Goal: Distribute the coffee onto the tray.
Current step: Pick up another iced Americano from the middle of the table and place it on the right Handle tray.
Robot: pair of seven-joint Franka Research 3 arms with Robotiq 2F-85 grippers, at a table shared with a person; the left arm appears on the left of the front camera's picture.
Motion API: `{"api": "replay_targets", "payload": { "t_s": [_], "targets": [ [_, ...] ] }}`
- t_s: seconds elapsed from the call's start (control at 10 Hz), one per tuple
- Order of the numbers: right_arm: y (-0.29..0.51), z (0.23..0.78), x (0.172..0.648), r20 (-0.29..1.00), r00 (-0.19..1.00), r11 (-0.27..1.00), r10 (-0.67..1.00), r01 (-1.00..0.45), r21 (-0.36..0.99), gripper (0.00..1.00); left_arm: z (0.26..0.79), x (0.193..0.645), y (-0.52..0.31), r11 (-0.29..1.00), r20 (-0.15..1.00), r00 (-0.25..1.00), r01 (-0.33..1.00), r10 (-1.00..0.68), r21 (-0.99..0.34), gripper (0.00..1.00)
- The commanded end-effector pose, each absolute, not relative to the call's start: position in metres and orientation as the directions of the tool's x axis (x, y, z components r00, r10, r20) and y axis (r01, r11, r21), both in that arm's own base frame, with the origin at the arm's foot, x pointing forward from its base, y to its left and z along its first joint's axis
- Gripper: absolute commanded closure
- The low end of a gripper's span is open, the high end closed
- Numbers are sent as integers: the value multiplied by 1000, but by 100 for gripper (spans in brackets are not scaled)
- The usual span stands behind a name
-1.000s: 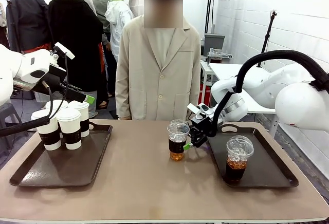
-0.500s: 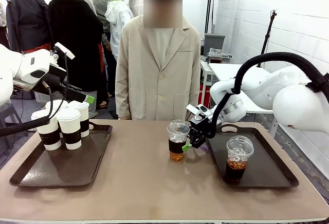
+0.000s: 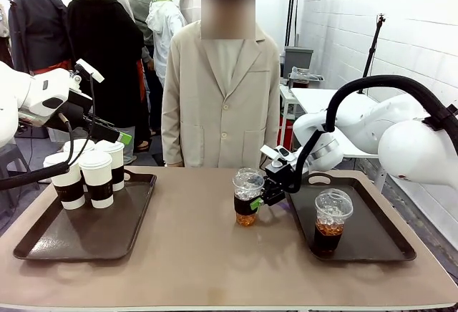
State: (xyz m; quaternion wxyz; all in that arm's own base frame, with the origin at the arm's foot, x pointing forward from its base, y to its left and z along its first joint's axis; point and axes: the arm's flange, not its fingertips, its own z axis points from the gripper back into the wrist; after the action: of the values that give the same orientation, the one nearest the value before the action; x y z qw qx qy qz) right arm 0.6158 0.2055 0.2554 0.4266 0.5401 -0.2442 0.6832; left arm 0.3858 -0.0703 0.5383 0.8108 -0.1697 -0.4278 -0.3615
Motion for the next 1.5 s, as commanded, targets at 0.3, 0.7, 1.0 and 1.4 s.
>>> {"api": "replay_targets", "payload": {
  "t_s": [0.3,0.7,1.0,1.4],
  "targets": [
    [189,286,635,979,-26,-441,203,-895,67,36,538,386,-68,679,814,377,734,-442,29,0],
    [154,316,643,977,-56,-355,204,-935,20,36,538,386,-68,679,814,377,734,-442,29,0],
    [104,335,635,975,-70,-246,211,-969,-17,36,538,386,-68,679,814,377,734,-442,29,0],
    [39,341,617,976,-47,-87,215,-996,-29,36,538,386,-68,679,814,377,734,-442,29,0]
  ]
}}
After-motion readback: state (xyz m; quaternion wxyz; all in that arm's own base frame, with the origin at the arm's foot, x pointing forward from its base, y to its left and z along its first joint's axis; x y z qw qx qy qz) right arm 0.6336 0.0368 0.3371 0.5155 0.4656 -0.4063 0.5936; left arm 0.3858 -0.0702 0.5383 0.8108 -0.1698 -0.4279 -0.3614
